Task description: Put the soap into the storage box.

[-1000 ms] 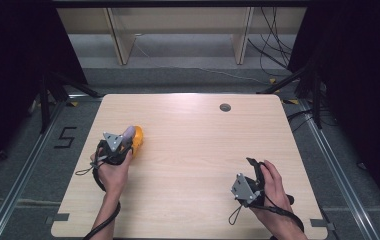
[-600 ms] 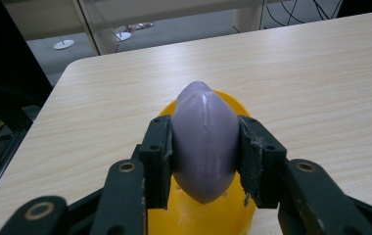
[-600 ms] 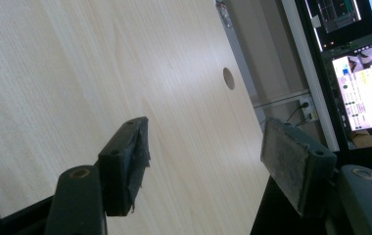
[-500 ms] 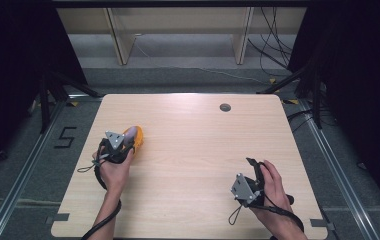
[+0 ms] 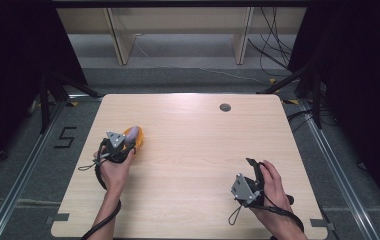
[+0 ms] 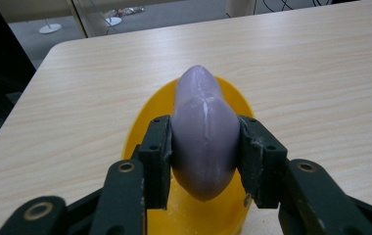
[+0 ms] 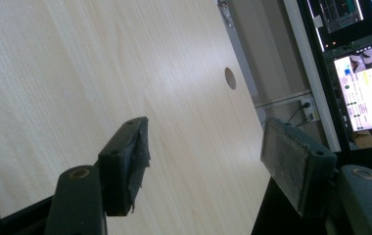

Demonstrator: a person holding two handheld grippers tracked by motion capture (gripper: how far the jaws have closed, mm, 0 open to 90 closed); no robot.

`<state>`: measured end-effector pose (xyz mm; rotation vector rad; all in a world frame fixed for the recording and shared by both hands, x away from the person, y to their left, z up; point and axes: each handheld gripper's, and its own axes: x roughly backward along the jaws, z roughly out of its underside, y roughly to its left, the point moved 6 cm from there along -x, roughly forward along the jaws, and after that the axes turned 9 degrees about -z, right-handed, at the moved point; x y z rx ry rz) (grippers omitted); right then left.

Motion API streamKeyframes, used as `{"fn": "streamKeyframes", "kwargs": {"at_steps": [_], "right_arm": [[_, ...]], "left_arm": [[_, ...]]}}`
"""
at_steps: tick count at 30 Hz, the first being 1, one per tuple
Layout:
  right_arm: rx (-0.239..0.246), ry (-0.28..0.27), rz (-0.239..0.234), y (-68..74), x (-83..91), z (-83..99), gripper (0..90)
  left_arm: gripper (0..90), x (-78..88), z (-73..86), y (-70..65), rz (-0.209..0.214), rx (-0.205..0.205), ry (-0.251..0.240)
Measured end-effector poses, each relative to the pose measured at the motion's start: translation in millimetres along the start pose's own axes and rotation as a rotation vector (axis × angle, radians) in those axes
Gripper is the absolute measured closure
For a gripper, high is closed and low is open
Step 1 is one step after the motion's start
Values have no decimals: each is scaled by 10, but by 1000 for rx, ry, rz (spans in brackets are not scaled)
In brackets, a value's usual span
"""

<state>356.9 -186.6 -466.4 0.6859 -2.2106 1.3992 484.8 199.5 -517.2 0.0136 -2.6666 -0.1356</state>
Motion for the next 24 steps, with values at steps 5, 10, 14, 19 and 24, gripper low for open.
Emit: {"fn": "streamKeyframes", "kwargs": {"at_steps": [5, 10, 14, 19, 24], "right_arm": [[17, -1, -2, -8, -2, -5, 354], [11, 10, -2, -7, 2, 7, 355], [6, 10, 0, -2, 1, 3, 355], [7, 9, -5, 4, -2, -1, 355], [3, 9, -6, 3, -4, 2, 355]], "left_arm": [[585, -13, 29, 10, 5, 1, 33], [583, -28, 55, 27, 7, -3, 70], [574, -35, 64, 39, 11, -1, 79], [536, -24, 32, 28, 18, -1, 74], [496, 13, 7, 36, 22, 9, 67]]}}
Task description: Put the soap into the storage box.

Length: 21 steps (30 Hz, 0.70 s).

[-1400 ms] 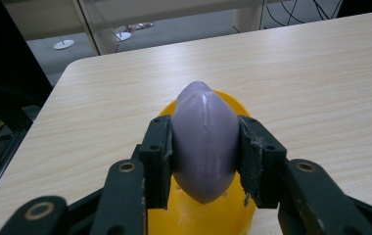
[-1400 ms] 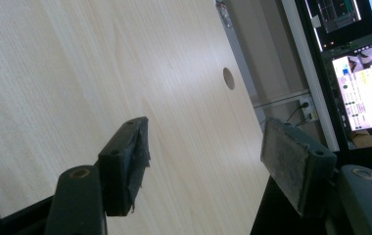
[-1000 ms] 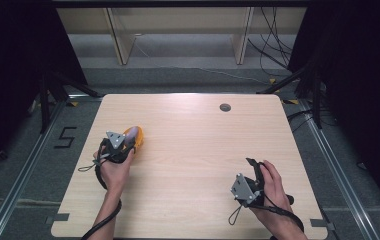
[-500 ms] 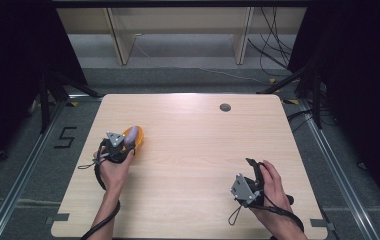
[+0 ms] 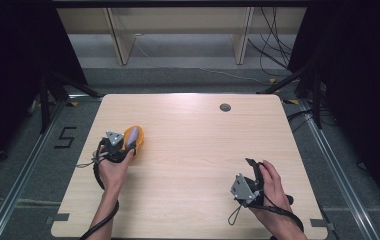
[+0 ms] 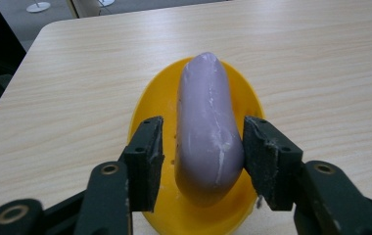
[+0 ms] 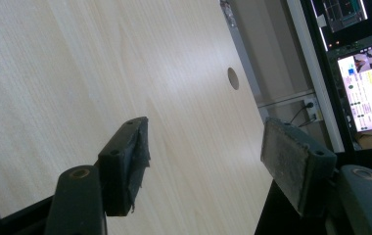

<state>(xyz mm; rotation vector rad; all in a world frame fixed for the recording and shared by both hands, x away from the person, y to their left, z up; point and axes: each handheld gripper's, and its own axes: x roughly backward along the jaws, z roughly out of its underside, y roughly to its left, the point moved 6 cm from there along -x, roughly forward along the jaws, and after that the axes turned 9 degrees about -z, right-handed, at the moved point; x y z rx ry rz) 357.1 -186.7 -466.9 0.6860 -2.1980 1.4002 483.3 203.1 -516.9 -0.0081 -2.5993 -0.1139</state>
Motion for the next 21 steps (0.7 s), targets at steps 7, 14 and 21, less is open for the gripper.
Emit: {"fn": "streamKeyframes", "kwargs": {"at_steps": [7, 14, 21], "right_arm": [[1, 0, 0, 0, 0, -1, 354], [-1, 0, -3, 4, -1, 0, 354], [-4, 0, -2, 1, 3, 2, 354]], "left_arm": [[427, 80, -38, -22, 13, 5, -16], [403, 198, -97, 7, 19, 36, -50], [373, 305, -122, -22, 45, 44, -52]]}}
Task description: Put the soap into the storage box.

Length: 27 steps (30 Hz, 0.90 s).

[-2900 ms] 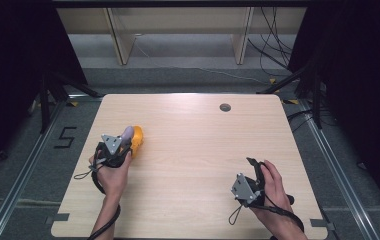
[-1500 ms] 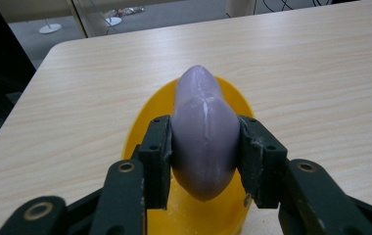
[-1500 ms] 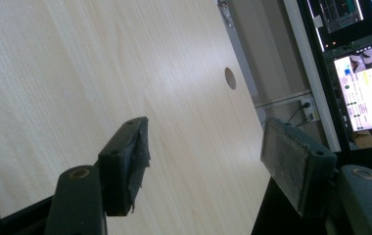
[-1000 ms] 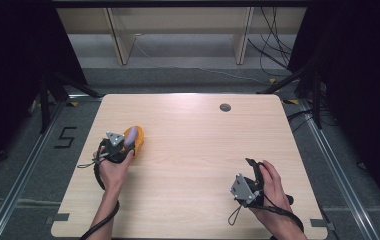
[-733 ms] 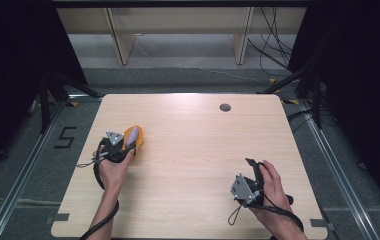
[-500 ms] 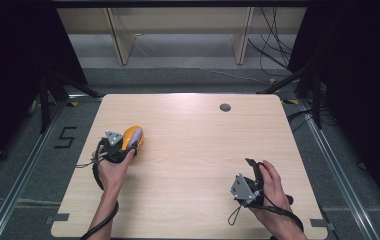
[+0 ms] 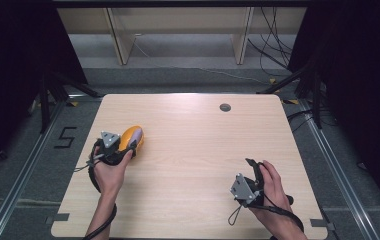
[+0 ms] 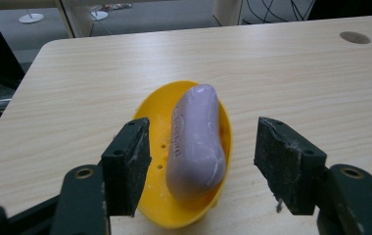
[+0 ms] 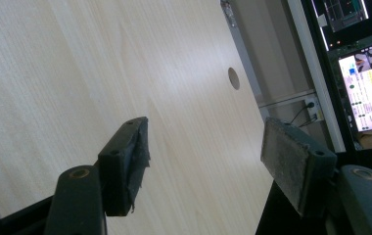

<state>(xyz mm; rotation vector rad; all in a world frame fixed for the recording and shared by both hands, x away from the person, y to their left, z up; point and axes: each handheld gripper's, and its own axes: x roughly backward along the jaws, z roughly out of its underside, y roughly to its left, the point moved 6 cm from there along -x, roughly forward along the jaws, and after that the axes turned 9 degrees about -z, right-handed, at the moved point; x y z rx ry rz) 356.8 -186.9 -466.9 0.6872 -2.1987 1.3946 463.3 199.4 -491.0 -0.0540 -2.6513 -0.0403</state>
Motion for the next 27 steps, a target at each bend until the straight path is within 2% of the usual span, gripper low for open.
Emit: {"fn": "streamKeyframes", "kwargs": {"at_steps": [2, 14, 16, 17, 19, 20, 23, 27], "right_arm": [[0, 0, -3, 2, -3, 2, 354], [-4, 1, -3, -5, 1, 9, 351], [25, -4, 0, -21, 0, 3, 350], [0, -1, -2, -10, 1, 11, 350], [29, -7, 0, -28, 1, 2, 350], [14, -6, -4, -15, 2, 4, 350], [25, -4, -4, -27, 5, 7, 350], [9, -7, -1, -22, -1, 13, 349]], "left_arm": [[362, 31, -9, -14, 5, 3, -3], [340, 221, 10, -193, 52, -34, -13], [340, 243, 19, -220, 62, -42, -17], [340, 258, 25, -232, 62, -45, -19], [340, 291, 39, -256, 64, -46, -19], [340, 297, 42, -262, 66, -47, -22], [338, 325, 69, -287, 76, -46, -17], [338, 336, 104, -316, 80, -46, -18]]}}
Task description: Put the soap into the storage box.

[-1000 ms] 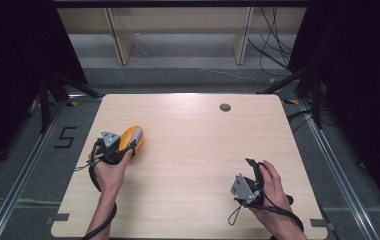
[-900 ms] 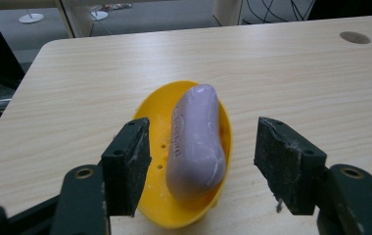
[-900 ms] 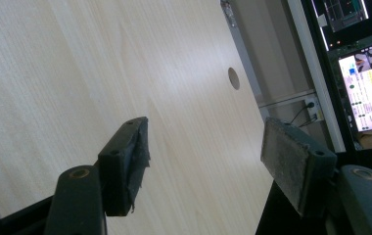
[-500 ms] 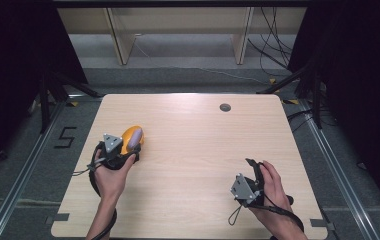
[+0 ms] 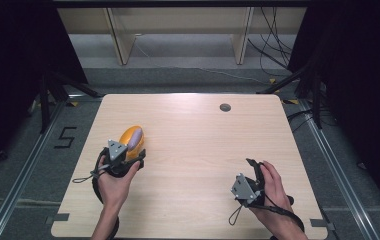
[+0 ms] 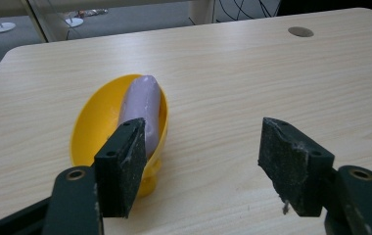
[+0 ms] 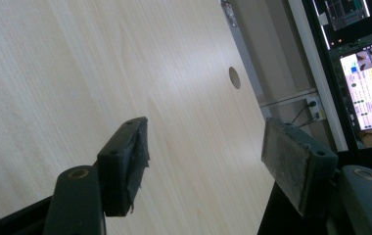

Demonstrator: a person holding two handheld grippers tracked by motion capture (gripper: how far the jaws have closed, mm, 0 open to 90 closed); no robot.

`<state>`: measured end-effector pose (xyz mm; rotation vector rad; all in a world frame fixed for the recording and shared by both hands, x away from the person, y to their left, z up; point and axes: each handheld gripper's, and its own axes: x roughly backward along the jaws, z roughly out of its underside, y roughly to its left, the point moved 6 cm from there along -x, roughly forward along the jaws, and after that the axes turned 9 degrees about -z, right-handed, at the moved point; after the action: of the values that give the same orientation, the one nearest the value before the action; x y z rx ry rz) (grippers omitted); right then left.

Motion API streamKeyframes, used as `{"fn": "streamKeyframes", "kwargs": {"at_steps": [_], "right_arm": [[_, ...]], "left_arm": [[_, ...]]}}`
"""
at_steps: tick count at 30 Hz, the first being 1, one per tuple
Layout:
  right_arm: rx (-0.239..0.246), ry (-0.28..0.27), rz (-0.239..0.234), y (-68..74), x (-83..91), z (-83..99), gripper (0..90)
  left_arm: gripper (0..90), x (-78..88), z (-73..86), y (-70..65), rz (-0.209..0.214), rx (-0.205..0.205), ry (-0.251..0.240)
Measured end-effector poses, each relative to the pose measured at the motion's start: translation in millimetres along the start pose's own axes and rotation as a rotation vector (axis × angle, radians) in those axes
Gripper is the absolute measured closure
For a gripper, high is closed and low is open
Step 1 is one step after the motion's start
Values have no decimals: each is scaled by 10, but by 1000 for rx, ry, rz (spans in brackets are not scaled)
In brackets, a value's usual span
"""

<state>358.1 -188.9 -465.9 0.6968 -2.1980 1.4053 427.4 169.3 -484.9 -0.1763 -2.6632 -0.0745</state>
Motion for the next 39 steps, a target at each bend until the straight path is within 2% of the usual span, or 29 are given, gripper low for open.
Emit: {"fn": "streamKeyframes", "kwargs": {"at_steps": [4, 6, 8, 11, 19, 21, 25, 26, 27, 34, 35, 39], "right_arm": [[39, -20, 6, -33, -21, 2, 349], [8, -3, 1, -6, -7, 3, 349], [31, -11, 5, -27, -16, 6, 349], [-11, 4, -5, 13, 3, 0, 349], [-17, 7, 1, 15, 5, 1, 349], [3, 3, -7, 11, 1, -5, 349], [-18, 7, -6, 17, 1, 3, 349], [6, -1, -3, -2, -11, 5, 349], [5, -1, -4, 0, -12, 6, 349], [14, -1, -7, -11, -10, 6, 349], [-12, -1, -10, 6, -13, 12, 349], [-10, -2, -14, 4, -12, 13, 349]], "left_arm": [[338, 24, 61, -23, 8, 1, 3], [338, 45, 96, -29, 5, 4, 2], [338, 67, 124, -34, 2, 6, 6], [339, 97, 159, -54, 13, 14, -1], [339, 211, 270, -115, 34, 11, 6], [340, 236, 291, -140, 40, 3, 7], [340, 299, 328, -198, 58, -6, 7], [340, 309, 334, -207, 57, -5, 5], [340, 330, 345, -219, 61, -10, 5], [341, 455, 442, -293, 84, 10, -3], [341, 473, 458, -300, 83, 13, -1], [343, 516, 522, -327, 97, 20, -3]]}}
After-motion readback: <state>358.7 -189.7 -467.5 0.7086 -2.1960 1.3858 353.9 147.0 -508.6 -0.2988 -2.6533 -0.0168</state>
